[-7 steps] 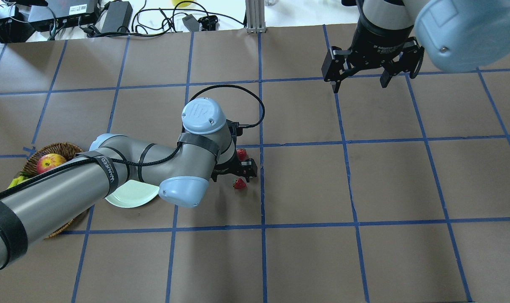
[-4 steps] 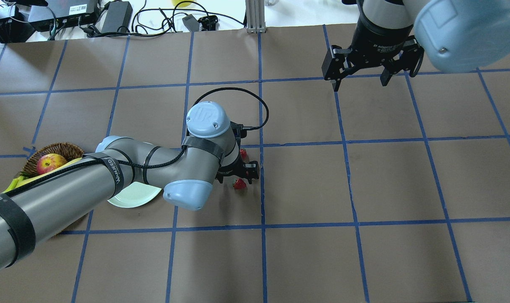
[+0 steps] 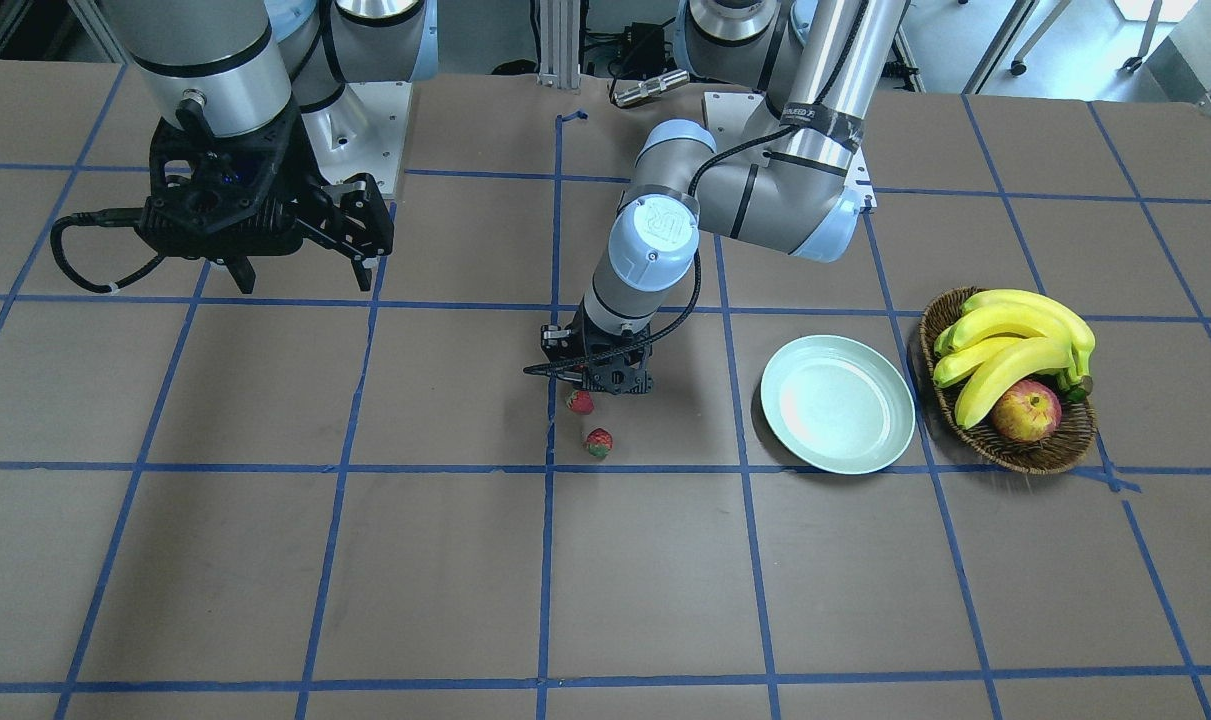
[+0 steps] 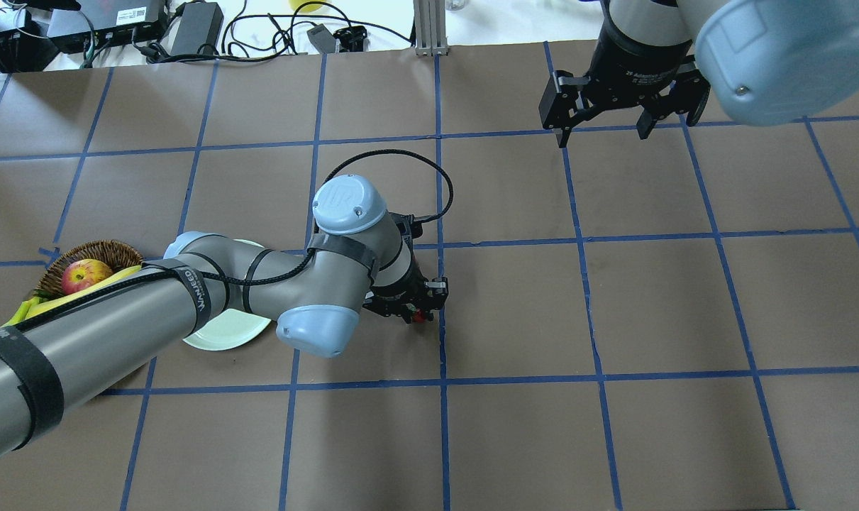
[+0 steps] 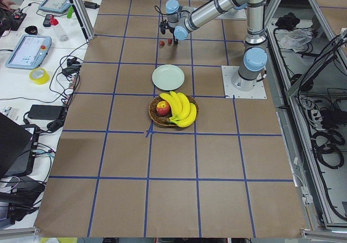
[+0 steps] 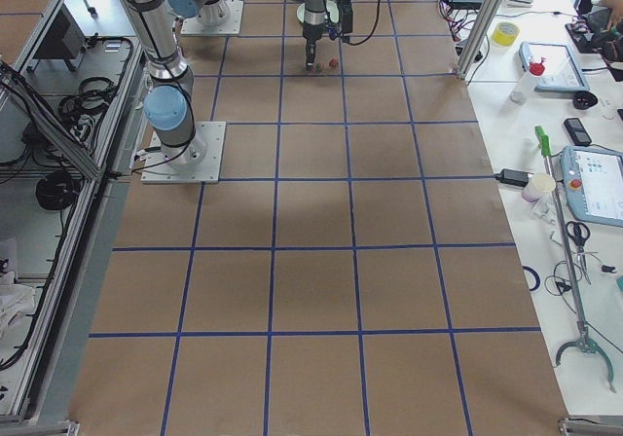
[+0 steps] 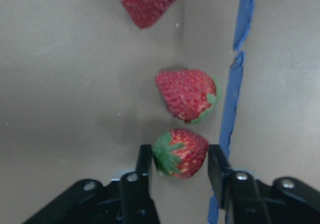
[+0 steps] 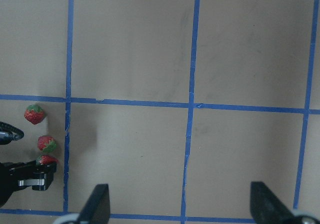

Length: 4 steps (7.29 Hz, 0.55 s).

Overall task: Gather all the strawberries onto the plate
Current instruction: 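Carry the strawberry to the green plate and open the left gripper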

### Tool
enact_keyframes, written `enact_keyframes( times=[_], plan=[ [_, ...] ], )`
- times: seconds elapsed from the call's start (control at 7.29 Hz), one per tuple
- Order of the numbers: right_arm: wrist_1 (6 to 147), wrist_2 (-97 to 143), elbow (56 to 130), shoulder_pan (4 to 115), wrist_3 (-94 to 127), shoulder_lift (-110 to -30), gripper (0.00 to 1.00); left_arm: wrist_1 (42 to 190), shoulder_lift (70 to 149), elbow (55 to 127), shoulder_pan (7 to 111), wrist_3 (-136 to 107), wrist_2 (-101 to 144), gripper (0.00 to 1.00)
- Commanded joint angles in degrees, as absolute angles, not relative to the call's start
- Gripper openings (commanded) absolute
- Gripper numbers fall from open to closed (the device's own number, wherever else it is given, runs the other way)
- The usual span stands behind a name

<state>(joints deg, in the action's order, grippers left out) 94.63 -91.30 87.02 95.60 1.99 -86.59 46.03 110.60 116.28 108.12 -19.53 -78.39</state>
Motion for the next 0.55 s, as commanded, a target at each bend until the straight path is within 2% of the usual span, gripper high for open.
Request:
enact_keyframes(
  times=[0.0,0.41],
  plan=[
    [94.66,-91.06,87.28,95.62,1.93,-86.66,1.0,46.05,110.92,115.93,108.11,-18.37,-79.37,0.0],
    [94.57,-90.88,87.1,95.8,1.85,-87.1,1.0,54.72,108.81,107.43,107.05,-13.58,-87.49,0.0]
  ],
)
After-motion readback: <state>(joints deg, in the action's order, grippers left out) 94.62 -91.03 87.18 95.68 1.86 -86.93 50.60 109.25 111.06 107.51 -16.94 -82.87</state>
